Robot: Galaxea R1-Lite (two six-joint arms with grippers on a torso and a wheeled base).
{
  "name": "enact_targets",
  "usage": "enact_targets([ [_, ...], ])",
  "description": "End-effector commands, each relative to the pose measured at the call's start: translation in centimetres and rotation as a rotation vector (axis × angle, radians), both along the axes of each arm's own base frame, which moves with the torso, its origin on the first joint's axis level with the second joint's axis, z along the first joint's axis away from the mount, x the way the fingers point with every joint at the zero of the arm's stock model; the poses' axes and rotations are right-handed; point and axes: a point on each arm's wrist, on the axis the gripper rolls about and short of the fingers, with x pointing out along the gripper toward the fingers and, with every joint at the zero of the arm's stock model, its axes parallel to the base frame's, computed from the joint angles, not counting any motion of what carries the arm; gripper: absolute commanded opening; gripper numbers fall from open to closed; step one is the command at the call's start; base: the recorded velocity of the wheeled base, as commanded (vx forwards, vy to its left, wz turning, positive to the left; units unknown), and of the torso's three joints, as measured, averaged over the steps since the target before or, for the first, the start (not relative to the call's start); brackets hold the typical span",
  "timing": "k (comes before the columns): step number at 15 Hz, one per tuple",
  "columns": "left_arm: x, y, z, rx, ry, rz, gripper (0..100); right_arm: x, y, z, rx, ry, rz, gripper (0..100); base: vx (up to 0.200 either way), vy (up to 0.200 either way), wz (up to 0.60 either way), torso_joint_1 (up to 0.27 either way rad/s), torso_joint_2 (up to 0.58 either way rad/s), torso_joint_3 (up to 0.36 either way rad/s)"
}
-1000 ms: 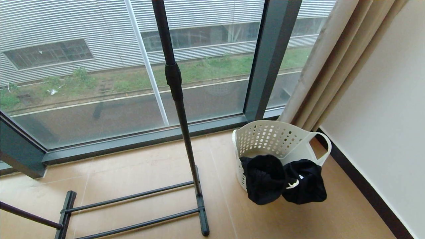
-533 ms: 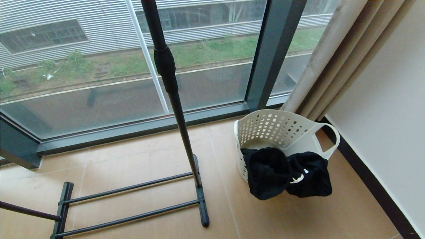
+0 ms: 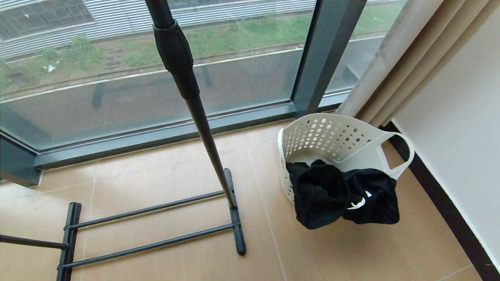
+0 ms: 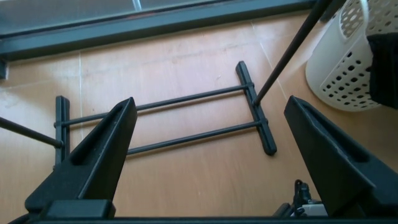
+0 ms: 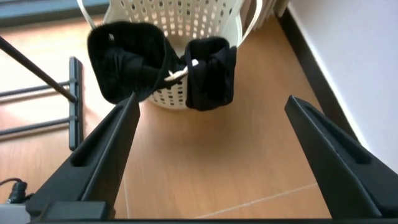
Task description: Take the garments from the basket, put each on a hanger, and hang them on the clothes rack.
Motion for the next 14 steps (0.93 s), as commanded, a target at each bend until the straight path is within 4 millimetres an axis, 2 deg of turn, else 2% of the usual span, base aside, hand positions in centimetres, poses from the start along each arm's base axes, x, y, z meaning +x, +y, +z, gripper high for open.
enact_targets([
  [1,0.0,0.0,0.0,0.000,0.001,0.001,100,0.0,0.0,0.0,-0.002,0.000,0.001,100,0.000,0.000,0.00,0.007,0.00,-0.198],
  [5,0.0,0.0,0.0,0.002,0.001,0.000,100,0.8,-0.1,0.2,-0.005,0.107,0.043,100,0.000,0.000,0.00,0.001,0.00,-0.196],
  [7,0.0,0.0,0.0,0.005,0.001,0.000,100,2.3,0.0,0.5,-0.034,0.269,0.092,100,0.000,0.000,0.00,0.005,0.00,-0.097],
  [10,0.0,0.0,0.0,0.003,0.000,0.002,100,4.2,0.3,2.8,-0.126,0.353,0.192,100,0.000,0.000,0.00,0.000,0.00,0.000],
  [14,0.0,0.0,0.0,0.003,0.000,0.002,100,9.0,2.1,7.4,-0.293,0.435,0.352,100,0.000,0.000,0.00,0.000,0.00,0.000],
])
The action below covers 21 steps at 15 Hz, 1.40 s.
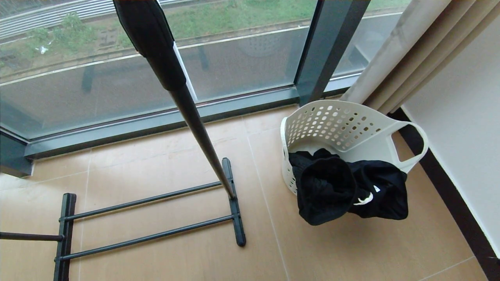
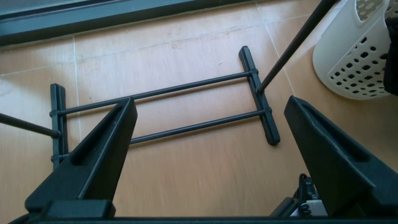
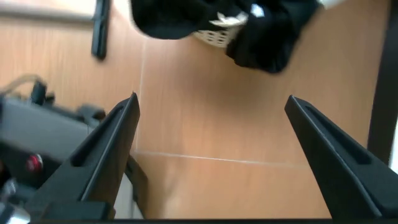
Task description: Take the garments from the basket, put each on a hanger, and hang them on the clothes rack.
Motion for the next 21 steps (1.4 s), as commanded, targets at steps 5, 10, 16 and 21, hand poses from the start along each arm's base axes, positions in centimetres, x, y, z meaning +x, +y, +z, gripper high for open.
enact_targets([
  [5,0.0,0.0,0.0,0.000,0.002,0.001,100,11.4,4.2,6.3,-0.441,0.066,0.291,100,0.000,0.000,0.00,0.000,0.00,0.000],
  [10,0.0,0.0,0.0,0.000,0.002,0.001,100,18.3,9.3,9.1,-0.860,-0.066,0.514,100,0.000,0.000,0.00,0.000,0.00,0.000],
  [16,0.0,0.0,0.0,0.000,0.002,0.001,100,23.7,12.5,7.3,-1.026,0.001,0.505,100,0.000,0.000,0.00,0.000,0.00,0.000],
  [21,0.0,0.0,0.0,0.000,0.002,0.001,100,27.3,14.1,5.3,-1.028,0.046,0.515,100,0.000,0.000,0.00,0.000,0.00,0.000],
])
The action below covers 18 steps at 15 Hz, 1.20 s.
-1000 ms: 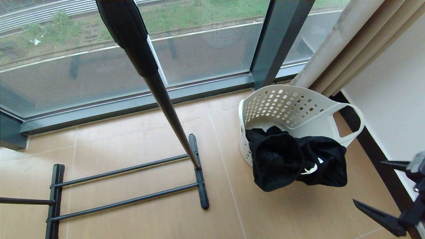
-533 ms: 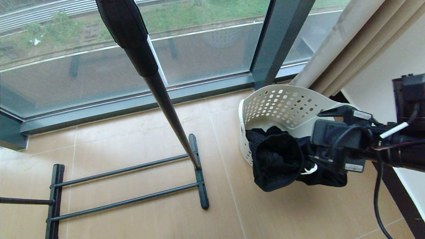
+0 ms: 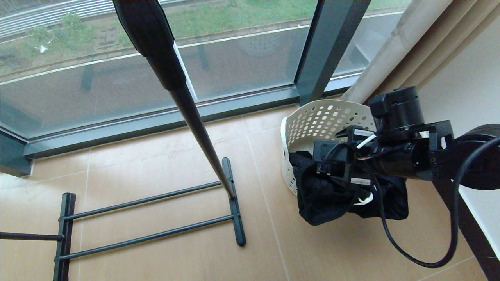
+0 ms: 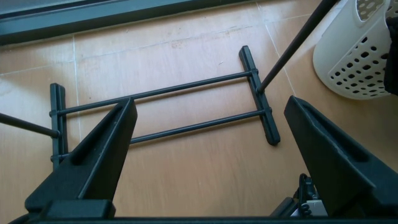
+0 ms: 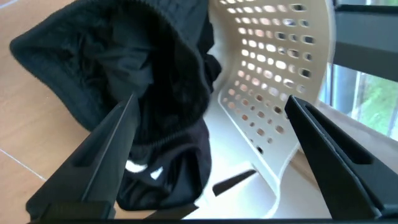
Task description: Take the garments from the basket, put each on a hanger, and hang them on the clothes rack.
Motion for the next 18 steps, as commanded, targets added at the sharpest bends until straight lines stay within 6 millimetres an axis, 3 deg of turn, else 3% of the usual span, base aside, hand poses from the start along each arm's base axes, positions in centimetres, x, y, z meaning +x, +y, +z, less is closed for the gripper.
enact_targets([
  [1,0.0,0.0,0.0,0.000,0.002,0.001,100,1.8,0.7,-2.0,-0.024,0.046,-0.006,100,0.000,0.000,0.00,0.000,0.00,0.000],
  [7,0.0,0.0,0.0,0.000,0.002,0.001,100,5.1,0.2,-3.6,-0.029,0.067,-0.060,100,0.000,0.000,0.00,0.000,0.00,0.000],
  [18,0.0,0.0,0.0,0.000,0.002,0.001,100,9.5,1.4,-5.1,0.018,0.049,-0.102,100,0.000,0.000,0.00,0.000,0.00,0.000],
])
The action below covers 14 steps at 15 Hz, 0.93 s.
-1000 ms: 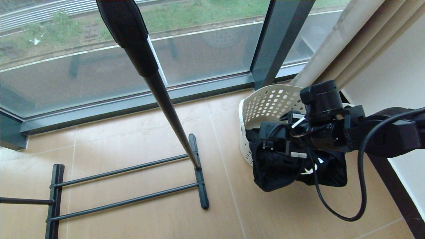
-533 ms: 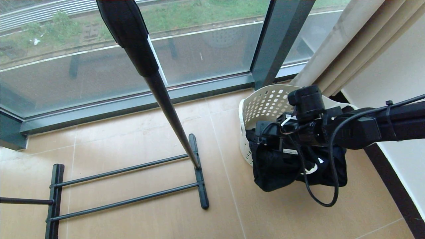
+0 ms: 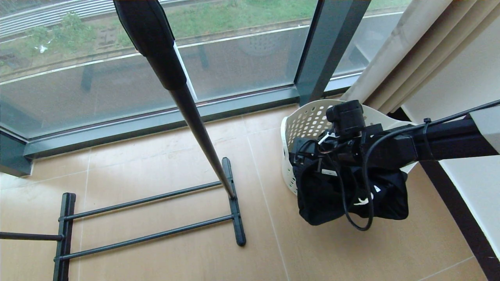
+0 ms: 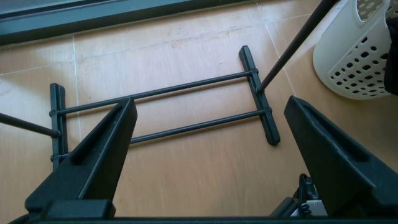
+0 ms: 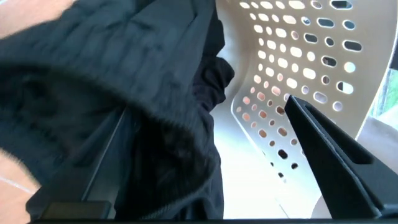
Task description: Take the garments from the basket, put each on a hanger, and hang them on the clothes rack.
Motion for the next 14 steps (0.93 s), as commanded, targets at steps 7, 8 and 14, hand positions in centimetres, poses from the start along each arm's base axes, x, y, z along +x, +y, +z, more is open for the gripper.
enact_targets([
  [7,0.0,0.0,0.0,0.000,0.002,0.001,100,1.7,-0.2,-0.9,0.079,0.006,-0.076,0,0.000,0.000,0.00,0.000,0.00,0.000],
  [8,0.0,0.0,0.0,0.000,0.002,0.001,100,1.7,-0.2,-0.9,0.101,0.006,-0.092,0,0.000,0.000,0.00,0.000,0.00,0.000],
  [14,0.0,0.0,0.0,0.000,0.002,0.001,100,-1.2,-1.1,3.0,0.158,-0.050,-0.102,0,0.000,0.000,0.00,0.000,0.00,0.000],
])
